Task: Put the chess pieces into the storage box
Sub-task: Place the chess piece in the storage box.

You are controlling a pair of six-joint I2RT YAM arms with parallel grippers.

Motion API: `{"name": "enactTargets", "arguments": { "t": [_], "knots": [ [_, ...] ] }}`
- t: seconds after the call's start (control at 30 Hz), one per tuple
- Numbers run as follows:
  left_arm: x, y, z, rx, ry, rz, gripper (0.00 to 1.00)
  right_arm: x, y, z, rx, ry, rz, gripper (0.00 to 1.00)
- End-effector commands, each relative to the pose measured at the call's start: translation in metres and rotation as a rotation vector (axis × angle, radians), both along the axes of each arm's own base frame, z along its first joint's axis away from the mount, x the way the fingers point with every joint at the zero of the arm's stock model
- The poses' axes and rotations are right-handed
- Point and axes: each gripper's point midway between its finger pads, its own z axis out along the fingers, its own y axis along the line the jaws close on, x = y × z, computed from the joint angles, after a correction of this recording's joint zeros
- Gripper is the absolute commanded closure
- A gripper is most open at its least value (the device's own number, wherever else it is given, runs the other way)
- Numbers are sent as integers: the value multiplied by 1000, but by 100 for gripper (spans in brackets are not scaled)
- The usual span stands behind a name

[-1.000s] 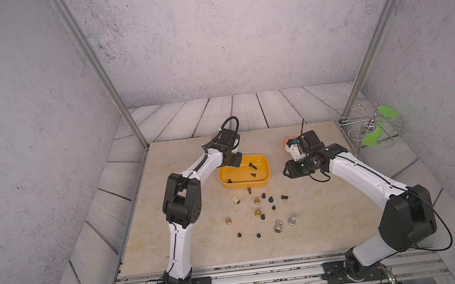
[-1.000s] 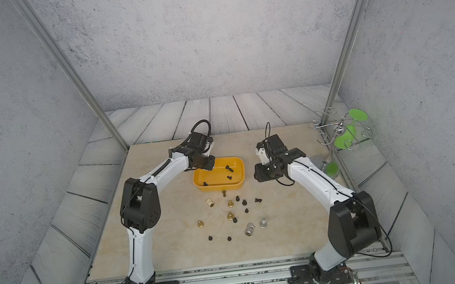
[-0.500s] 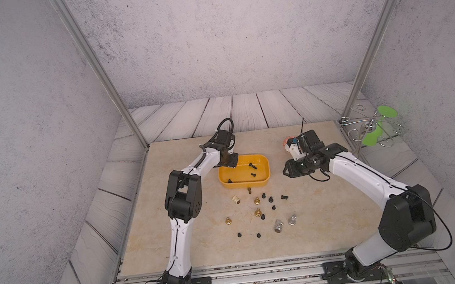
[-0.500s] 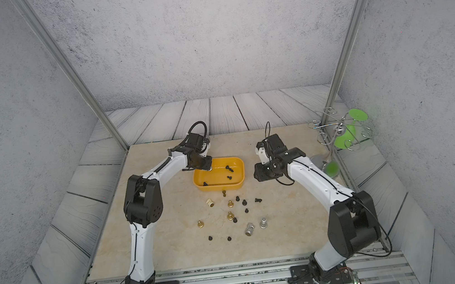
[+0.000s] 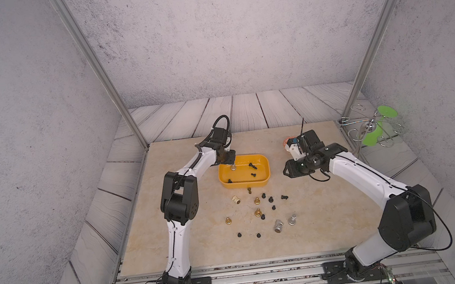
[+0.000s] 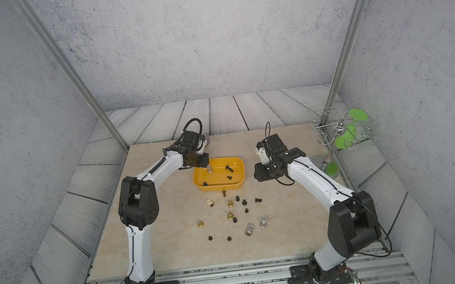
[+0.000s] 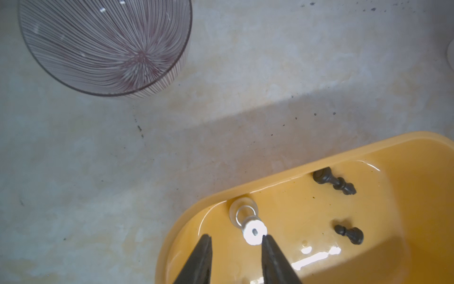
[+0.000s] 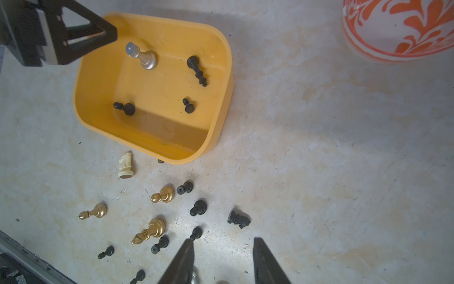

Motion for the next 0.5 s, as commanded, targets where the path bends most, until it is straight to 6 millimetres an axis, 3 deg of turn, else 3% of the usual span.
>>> {"name": "enactTargets", "arguments": {
  "t": [0.0,0.47],
  "knots": [
    [-2,3,36,-45,-67,5,63,0,-6,1,-28,4,-13,58],
    [-39,27,56,-72,-91,44,63,-26,-14,-35,-105,112,27,59]
  ]
}}
